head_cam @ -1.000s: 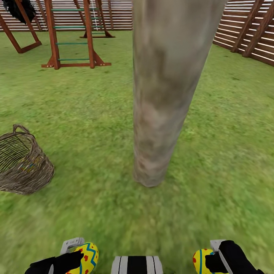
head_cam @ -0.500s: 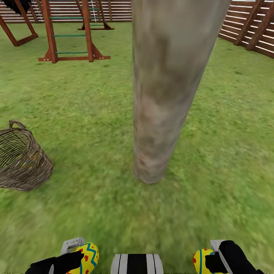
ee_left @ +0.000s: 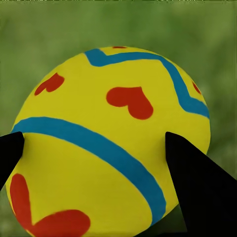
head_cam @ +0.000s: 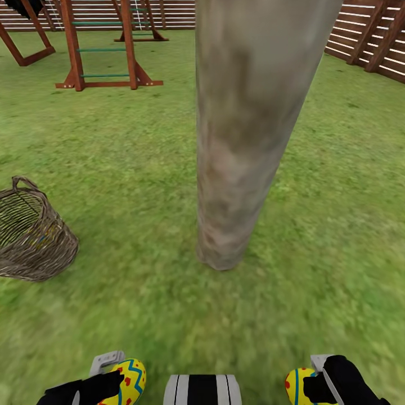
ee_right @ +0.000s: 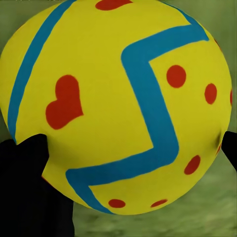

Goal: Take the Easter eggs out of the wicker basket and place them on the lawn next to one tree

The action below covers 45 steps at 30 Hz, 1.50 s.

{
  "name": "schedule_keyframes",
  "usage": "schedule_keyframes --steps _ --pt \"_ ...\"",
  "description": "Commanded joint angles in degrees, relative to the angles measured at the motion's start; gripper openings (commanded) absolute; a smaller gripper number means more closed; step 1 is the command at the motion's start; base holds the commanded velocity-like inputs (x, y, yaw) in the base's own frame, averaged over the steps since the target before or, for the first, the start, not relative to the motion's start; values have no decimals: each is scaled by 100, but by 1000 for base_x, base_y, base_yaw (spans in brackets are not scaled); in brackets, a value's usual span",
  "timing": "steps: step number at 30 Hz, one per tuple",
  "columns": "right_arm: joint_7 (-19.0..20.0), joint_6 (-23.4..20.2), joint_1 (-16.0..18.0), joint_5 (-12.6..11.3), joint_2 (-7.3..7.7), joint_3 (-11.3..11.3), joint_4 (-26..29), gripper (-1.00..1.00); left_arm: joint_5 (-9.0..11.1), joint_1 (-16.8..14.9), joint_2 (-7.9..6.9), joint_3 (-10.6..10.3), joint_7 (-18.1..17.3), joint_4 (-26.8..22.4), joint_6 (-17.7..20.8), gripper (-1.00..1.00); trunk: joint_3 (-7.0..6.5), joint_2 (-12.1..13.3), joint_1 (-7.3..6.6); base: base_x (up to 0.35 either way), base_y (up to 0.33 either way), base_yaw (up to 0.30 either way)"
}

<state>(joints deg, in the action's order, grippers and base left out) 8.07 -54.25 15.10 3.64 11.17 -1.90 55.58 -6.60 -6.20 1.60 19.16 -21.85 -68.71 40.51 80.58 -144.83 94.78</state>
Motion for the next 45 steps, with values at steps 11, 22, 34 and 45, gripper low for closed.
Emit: schedule_keyframes --steps 11,22,34,45 --pt "46 -21 2 40 5 -13 6 -100 -43 -4 15 466 -74 -64 18 100 4 -2 -1 0 0 0" --pt "45 -18 2 31 17 -47 19 100 -41 -4 16 475 -75 -29 10 100 4 -2 -1 0 0 0" --pt "45 -20 2 22 17 -47 23 100 -41 -4 24 462 -70 -20 26 100 -107 5 -14 -32 0 0" --pt "45 -22 2 22 17 -47 24 100 -40 -4 24 466 -78 -20 32 100 -351 20 -42 -324 0 0"
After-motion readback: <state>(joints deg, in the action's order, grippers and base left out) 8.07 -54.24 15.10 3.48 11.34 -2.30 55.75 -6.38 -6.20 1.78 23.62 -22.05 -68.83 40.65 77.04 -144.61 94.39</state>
